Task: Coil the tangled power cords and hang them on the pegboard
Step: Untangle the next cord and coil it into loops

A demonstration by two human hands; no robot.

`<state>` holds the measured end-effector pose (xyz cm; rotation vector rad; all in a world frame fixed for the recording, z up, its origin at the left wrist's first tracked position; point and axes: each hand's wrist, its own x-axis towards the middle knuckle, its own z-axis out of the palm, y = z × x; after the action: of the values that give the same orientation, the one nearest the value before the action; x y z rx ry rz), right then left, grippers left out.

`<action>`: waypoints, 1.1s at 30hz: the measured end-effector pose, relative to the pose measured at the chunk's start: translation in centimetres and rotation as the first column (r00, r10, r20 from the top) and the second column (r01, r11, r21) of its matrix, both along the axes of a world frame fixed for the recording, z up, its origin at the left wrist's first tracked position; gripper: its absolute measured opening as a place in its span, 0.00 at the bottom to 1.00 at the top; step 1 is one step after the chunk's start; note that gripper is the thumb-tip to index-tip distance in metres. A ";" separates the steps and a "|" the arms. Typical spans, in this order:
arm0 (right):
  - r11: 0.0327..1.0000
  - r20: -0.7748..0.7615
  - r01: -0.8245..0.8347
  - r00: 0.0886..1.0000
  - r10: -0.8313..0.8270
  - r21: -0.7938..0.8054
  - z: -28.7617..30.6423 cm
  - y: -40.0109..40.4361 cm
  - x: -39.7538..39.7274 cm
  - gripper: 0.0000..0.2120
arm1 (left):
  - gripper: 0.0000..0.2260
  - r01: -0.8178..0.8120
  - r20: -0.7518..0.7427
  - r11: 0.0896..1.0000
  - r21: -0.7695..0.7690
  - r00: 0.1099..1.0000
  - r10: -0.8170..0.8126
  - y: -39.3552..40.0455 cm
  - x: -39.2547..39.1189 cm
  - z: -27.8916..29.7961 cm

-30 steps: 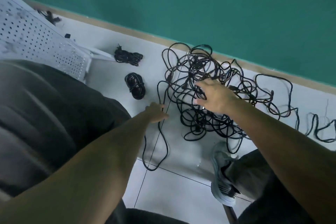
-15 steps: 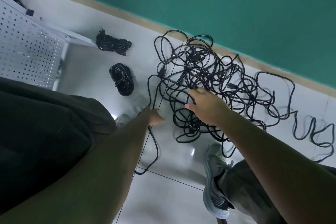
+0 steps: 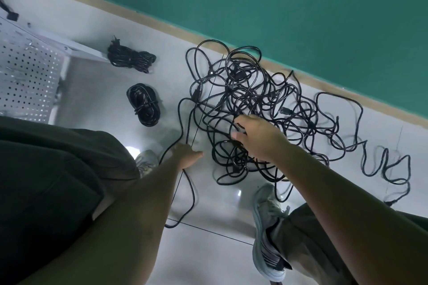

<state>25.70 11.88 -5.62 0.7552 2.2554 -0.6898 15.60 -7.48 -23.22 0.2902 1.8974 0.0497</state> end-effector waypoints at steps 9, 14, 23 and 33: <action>0.990 -0.074 0.127 0.990 -0.123 0.057 5.0 2.3 -0.1 0.19 | 0.07 -0.197 -0.152 0.886 0.419 0.947 0.282 5.0 -3.0 7.4; 0.981 -0.161 0.185 0.972 -0.172 0.065 9.9 2.9 0.4 0.15 | 0.11 -0.132 -0.175 0.838 0.529 0.950 0.260 8.4 -5.7 15.7; 0.962 -0.394 0.244 0.901 -0.179 0.120 19.0 3.1 4.1 0.13 | 0.12 -0.069 -0.072 0.708 0.703 0.983 0.167 10.8 -5.6 31.0; 0.919 -0.646 0.337 0.658 -0.386 -0.205 23.8 1.3 4.9 0.41 | 0.07 -0.060 0.046 0.421 0.905 0.998 0.043 10.3 -4.9 43.8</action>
<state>30.63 13.20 18.17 1.0662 2.7257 -1.4280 10.69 2.85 20.62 0.9700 1.6778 1.1793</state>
